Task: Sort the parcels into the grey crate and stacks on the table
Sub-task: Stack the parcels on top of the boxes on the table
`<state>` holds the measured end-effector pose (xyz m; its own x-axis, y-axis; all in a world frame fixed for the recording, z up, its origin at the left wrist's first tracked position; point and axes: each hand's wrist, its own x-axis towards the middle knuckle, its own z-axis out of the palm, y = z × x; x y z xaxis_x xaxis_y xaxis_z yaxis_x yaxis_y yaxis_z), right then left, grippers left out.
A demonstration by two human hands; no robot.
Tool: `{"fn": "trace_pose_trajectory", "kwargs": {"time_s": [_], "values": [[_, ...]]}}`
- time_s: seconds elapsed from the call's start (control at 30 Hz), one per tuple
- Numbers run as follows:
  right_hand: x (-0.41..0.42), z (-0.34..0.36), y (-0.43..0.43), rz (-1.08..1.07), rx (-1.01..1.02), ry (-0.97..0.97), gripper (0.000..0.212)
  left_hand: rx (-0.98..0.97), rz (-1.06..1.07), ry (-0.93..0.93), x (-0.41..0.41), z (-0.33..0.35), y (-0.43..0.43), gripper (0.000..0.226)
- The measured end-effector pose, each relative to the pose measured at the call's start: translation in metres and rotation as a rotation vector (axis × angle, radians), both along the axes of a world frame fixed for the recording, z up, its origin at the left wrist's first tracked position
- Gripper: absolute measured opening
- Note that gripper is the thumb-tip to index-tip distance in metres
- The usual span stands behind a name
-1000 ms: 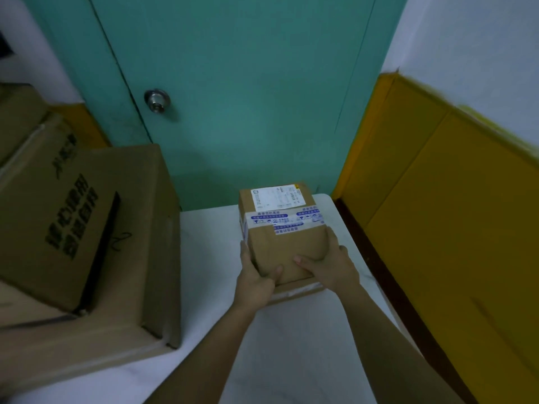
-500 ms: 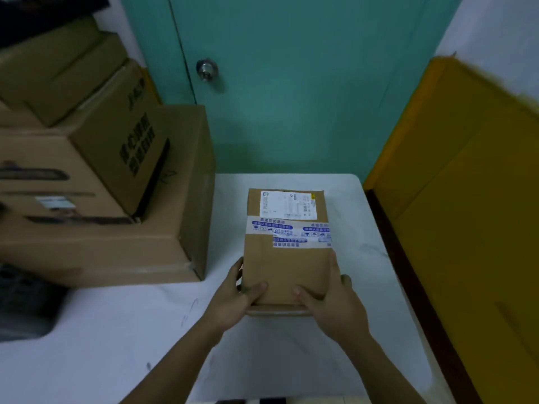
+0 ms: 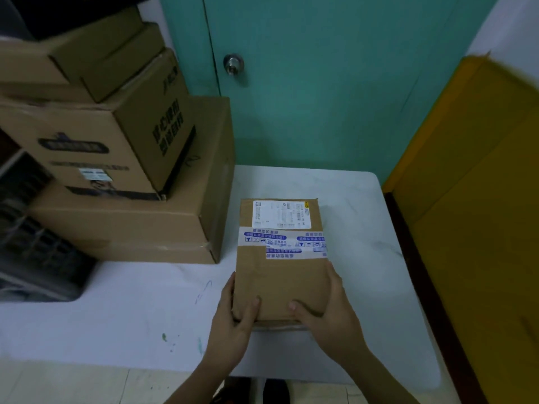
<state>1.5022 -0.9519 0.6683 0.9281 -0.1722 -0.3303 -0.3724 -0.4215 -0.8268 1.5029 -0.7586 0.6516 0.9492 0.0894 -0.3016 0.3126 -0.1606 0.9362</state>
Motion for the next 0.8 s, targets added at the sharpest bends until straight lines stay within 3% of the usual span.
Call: {"fn": "trace_pose_trajectory", "kwargs": {"time_s": [0.37,0.5,0.7,0.8], "values": [[0.002,-0.001,0.001,-0.043,0.102,-0.018,0.107,-0.076,-0.075,-0.003,0.006,-0.007,0.007,0.065],[-0.006,0.011,0.004,0.043,0.143,0.004,0.113,-0.109,-0.108,0.014,0.005,0.002,0.022,0.066],[-0.044,0.027,0.028,0.075,0.073,0.001,0.122,-0.043,-0.201,-0.056,-0.013,0.029,0.06,0.105],[-0.06,0.036,0.045,-0.036,0.019,-0.063,0.114,0.001,-0.176,-0.095,-0.022,0.041,0.07,0.09]]}}
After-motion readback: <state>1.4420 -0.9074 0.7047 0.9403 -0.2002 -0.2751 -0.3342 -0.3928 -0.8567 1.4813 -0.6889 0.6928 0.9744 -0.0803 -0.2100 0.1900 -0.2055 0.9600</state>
